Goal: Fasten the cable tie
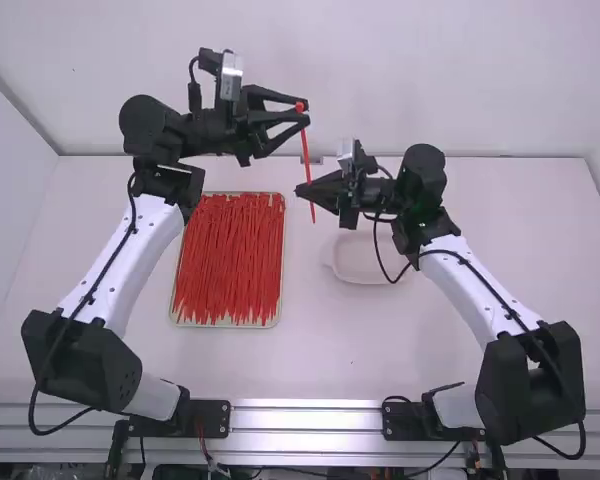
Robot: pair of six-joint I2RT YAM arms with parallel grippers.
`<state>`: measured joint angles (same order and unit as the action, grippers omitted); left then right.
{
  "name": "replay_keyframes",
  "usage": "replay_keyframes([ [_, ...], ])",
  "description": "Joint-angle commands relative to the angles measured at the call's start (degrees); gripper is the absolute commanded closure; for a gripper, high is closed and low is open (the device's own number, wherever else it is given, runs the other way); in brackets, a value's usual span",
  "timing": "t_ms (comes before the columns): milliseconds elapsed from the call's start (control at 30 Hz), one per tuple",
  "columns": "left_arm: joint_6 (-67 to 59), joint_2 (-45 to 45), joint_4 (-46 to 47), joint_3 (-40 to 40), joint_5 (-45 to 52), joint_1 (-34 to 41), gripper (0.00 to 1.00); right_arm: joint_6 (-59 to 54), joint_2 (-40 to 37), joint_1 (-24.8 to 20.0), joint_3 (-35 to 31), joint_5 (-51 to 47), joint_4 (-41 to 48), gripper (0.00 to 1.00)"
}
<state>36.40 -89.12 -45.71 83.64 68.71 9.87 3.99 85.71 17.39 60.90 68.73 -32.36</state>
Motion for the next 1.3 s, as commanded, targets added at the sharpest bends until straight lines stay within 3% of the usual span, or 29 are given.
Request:
replay_keyframes([
  [0,0.42,1.27,-0.46,1.22,-0.63,-0.17,0.71,-0.37,0.17,-0.07,0.50,0.42,-0.20,1.00],
  [200,0.42,1.27,-0.46,1.22,-0.70,-0.15,0.82,-0.37,0.17,-0.20,0.50,0.42,-0.15,1.00],
  [333,1.60,1.27,-1.51,1.22,-0.61,-0.17,0.98,-0.37,0.17,-0.13,0.50,0.44,0.07,1.00],
  [1000,1.66,1.25,-0.81,1.22,-0.55,-0.13,0.98,-0.35,0.17,-0.11,0.39,0.63,0.00,0.99],
  [1033,1.33,1.25,0.02,1.22,-0.63,-0.13,0.98,-0.33,0.17,-0.11,0.42,0.61,0.02,0.82],
  [1067,1.20,1.25,0.50,1.22,-0.63,-0.15,0.98,-0.35,0.17,-0.09,0.42,0.63,0.00,0.49],
  [1100,1.20,1.25,1.05,1.22,-0.61,-0.17,0.98,-0.35,0.17,-0.09,0.42,0.57,-0.02,0.02],
  [1267,-0.31,1.22,10.21,1.22,-3.50,-1.92,0.98,-0.33,0.17,-1.20,0.42,0.59,-0.07,0.02],
])
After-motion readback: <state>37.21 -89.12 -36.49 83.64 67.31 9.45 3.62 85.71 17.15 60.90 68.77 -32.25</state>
